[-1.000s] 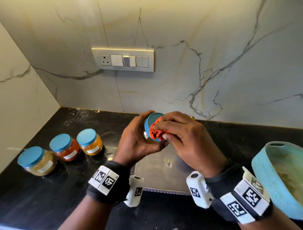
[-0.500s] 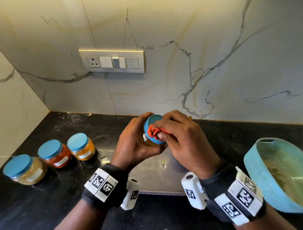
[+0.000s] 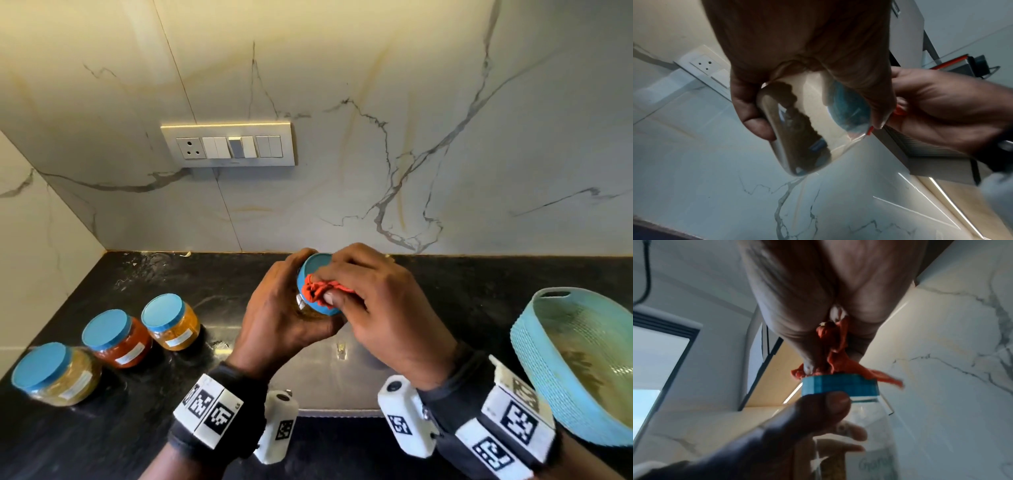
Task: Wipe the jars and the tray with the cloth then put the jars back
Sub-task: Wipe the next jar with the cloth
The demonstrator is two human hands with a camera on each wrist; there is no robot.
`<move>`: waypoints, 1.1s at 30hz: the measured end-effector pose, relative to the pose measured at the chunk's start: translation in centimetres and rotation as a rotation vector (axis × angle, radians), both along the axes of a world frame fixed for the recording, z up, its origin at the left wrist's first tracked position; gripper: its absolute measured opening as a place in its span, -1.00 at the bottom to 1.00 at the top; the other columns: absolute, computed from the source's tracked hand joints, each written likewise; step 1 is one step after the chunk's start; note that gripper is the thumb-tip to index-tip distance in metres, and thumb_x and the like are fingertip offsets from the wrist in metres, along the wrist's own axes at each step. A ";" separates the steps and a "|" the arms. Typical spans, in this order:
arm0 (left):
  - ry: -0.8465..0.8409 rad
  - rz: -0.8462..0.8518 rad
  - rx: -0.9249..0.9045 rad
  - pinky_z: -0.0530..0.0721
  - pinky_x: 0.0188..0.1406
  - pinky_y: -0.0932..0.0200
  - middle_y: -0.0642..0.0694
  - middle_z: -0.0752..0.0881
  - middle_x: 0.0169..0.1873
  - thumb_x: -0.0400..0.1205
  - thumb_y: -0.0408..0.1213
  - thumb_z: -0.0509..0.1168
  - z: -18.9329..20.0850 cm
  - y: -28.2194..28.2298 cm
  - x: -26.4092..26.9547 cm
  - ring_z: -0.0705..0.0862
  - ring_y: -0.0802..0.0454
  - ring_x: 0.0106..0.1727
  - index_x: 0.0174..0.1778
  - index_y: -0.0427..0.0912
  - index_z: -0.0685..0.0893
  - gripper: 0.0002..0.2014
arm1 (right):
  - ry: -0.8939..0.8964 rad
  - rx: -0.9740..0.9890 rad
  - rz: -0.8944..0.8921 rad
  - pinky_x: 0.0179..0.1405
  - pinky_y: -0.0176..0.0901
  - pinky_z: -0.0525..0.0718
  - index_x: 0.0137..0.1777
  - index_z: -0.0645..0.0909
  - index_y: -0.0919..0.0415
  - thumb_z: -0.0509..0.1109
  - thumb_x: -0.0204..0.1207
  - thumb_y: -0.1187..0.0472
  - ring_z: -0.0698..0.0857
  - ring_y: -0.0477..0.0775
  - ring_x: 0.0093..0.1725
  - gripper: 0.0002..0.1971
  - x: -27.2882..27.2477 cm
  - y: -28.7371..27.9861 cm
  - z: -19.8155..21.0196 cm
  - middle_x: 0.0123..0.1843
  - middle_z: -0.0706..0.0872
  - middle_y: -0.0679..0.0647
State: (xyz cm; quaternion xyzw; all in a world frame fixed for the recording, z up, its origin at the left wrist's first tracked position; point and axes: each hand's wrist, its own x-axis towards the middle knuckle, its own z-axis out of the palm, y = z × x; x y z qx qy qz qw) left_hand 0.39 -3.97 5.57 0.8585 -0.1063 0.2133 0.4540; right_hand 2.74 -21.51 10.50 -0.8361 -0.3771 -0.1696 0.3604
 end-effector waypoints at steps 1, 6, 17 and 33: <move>0.007 0.004 -0.016 0.75 0.19 -0.07 0.17 0.74 0.20 0.32 0.12 0.60 -0.1 0.3 0.0 0.75 0.05 0.25 0.42 0.10 0.61 -0.28 | 0.007 -0.005 0.028 0.06 -0.13 0.66 0.13 0.77 0.09 0.46 0.50 0.29 0.67 -0.02 0.03 -0.77 -0.3 -0.5 -0.2 0.04 0.65 -0.06; 0.010 -0.022 -0.004 0.75 0.27 -0.12 0.21 0.72 0.30 0.33 0.08 0.69 -0.8 -0.1 -0.5 0.72 0.05 0.34 0.48 0.15 0.58 -0.22 | 0.051 -0.003 -0.058 0.10 -0.06 0.70 0.18 0.77 0.05 0.48 0.51 0.24 0.71 -0.05 0.08 -0.75 1.3 -2.4 -1.3 0.09 0.70 -0.09; -0.047 0.032 0.075 0.74 0.18 -0.01 0.30 0.71 0.20 0.34 0.10 0.63 1.0 -0.5 -0.3 0.73 0.11 0.23 0.43 0.12 0.60 -0.28 | -0.009 0.093 -0.019 0.14 -0.14 0.69 0.15 0.79 0.13 0.54 0.49 0.31 0.73 -0.06 0.07 -0.76 2.1 -1.2 0.1 0.07 0.75 -0.05; -0.051 0.002 0.200 0.71 0.13 0.13 0.51 0.62 0.15 0.35 0.12 0.64 1.3 -0.9 0.0 0.66 0.22 0.22 0.39 0.22 0.54 -0.30 | 0.007 0.085 -0.036 0.15 -0.22 0.68 0.14 0.78 0.11 0.56 0.47 0.32 0.73 -0.06 0.06 -0.75 0.8 -1.1 0.5 0.06 0.76 -0.05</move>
